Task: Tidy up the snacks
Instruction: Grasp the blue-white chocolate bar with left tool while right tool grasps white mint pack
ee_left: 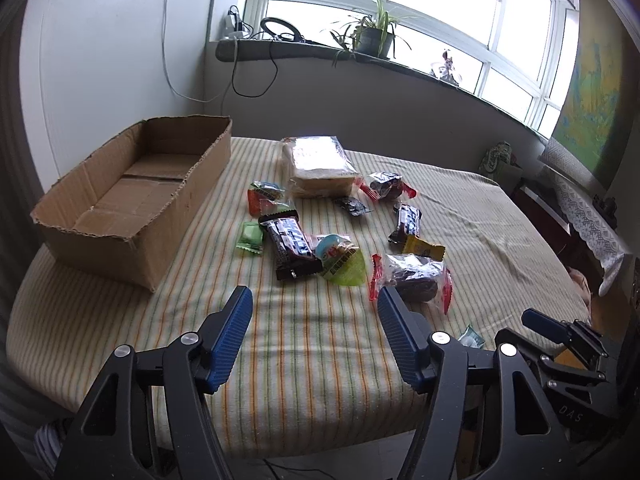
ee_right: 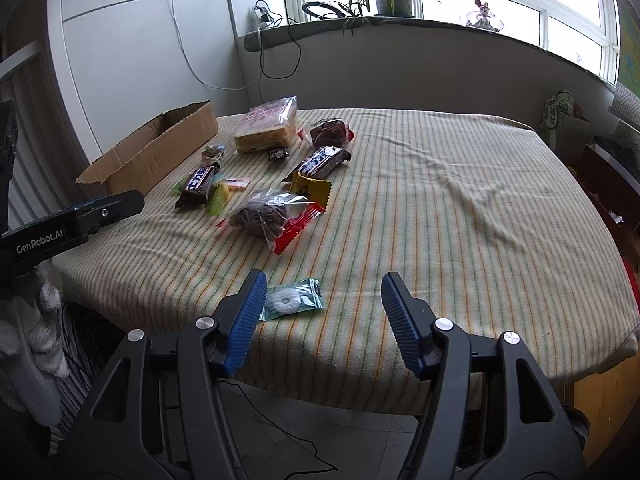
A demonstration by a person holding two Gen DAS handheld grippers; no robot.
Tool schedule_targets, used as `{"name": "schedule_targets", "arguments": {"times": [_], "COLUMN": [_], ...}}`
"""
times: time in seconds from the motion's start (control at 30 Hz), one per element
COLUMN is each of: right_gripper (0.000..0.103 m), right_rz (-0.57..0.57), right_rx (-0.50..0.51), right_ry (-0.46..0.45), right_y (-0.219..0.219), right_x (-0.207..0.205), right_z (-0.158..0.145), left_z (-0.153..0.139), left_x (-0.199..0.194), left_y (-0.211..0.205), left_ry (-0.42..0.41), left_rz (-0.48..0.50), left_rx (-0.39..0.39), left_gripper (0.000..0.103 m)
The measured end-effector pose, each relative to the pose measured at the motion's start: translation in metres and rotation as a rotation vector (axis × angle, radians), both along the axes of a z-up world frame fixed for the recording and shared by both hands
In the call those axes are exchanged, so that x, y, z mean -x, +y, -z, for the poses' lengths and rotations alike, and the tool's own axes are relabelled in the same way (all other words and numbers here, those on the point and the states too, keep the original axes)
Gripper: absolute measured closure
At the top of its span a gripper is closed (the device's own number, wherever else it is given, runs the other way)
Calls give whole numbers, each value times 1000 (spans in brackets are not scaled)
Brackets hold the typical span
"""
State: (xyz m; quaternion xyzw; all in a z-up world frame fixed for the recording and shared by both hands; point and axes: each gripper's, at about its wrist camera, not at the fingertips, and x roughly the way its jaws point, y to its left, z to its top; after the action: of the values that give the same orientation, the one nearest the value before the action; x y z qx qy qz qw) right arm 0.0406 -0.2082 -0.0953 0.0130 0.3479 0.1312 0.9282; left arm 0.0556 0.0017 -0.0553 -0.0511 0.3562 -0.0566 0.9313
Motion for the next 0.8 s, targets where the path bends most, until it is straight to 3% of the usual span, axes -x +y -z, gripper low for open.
{"name": "schedule_targets", "arguments": {"times": [0.2,0.3,0.53,0.67,0.8], "right_gripper": [40,40,40,40,52], "right_rz": [-46,-58,-90,-100,-98], "right_rx": [12,15,15,64,123], "right_ry": [21,22,52,49,35], "right_y": [15,19,23,30,35], "right_x": [-10,-16,-24,-26,-27], "right_z": [9,13,24,27,29], "left_z": [8,13,25,30,34], "left_x": [-27,-42,-63,-73,-81], "left_y": [2,3,3,5,5], "left_ry": [23,39,59,74,87], "left_rz": [-10,-19,-36,-41,-47], "left_rx": [34,41,22,15,8], "left_gripper": [40,49,57,59,60]}}
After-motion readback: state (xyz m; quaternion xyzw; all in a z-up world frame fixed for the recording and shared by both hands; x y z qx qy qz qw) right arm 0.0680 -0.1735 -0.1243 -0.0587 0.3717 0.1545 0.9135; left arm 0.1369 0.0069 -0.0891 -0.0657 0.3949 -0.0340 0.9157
